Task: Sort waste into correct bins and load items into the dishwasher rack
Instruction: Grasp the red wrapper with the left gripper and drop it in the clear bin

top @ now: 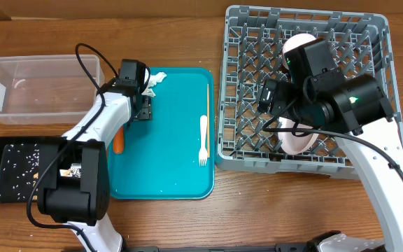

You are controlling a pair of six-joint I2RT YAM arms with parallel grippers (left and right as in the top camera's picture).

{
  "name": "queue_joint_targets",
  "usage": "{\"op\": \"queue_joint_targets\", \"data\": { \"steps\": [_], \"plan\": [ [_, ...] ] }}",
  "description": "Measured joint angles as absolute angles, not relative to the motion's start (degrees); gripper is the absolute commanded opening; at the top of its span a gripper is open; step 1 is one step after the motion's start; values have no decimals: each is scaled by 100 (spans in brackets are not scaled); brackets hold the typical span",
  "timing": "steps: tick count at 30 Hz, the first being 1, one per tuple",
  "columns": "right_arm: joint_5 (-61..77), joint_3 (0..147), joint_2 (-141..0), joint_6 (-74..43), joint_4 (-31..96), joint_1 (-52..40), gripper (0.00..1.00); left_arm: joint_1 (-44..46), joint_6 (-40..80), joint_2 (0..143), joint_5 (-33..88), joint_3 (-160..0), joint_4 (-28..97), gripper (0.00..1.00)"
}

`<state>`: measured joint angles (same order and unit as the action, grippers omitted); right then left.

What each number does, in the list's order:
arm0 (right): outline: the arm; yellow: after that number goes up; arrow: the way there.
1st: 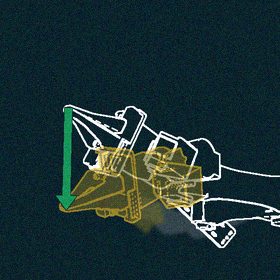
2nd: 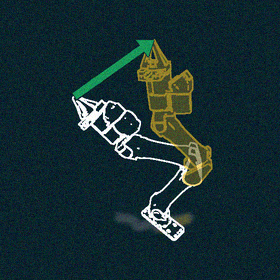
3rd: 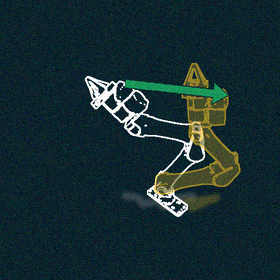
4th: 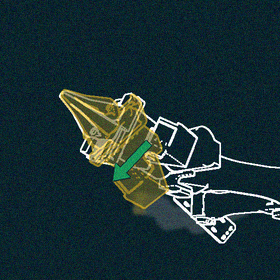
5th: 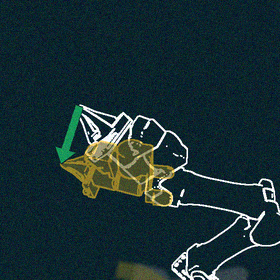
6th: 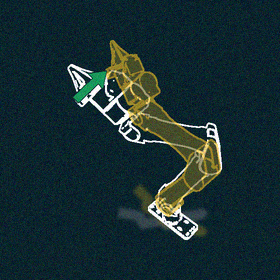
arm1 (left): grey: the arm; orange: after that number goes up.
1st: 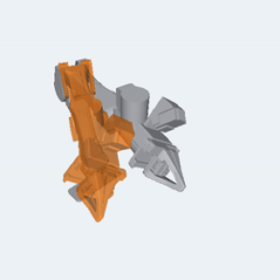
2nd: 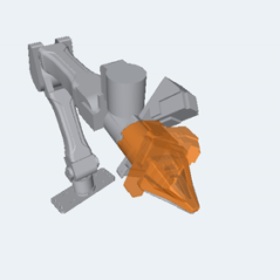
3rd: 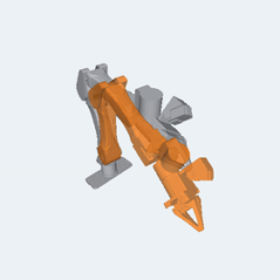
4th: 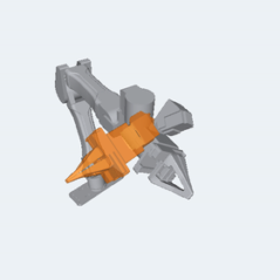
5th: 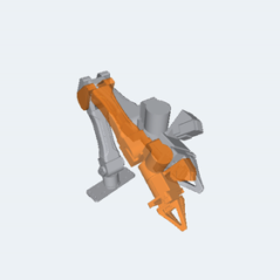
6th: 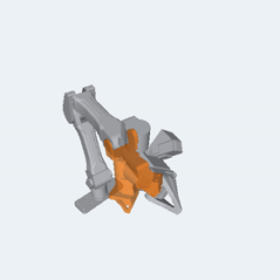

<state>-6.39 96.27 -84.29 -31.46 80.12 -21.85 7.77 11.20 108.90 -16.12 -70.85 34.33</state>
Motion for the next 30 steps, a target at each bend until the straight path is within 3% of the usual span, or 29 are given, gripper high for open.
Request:
{"op": "queue_joint_targets", "data": {
  "steps": [3,5,9,11,14,15,22,30],
  "plan": [
    [-642,9627,-8429,-3148,8012,-2185,100,777,1070,10890,-1614,-7063,3393,63],
    [-642,9627,-8429,-3148,8009,-2185,100,777,1052,10890,-1629,-7052,3378,43],
    [-639,9627,-8429,-3151,8009,-2185,100,777,1033,10890,-1717,-7048,3321,41],
    [-639,9627,-8429,-3148,8012,-2185,100,777,1033,10890,-1737,-7048,3295,20],
    [-639,9627,-8429,-3151,8009,-2185,100,777,1037,10890,-1754,-7048,3288,13],
    [-639,9627,-8429,-3151,8012,-2185,100,777,1031,10890,-1761,-7048,3286,4],
    [-639,9627,-8429,-3153,8014,-2185,100,827,1033,10892,-1780,-7220,3970,4],
    [-642,9627,-8429,-3151,8012,-2185,100,1229,1328,10868,-1778,-8698,5728,4]
  ]
}}
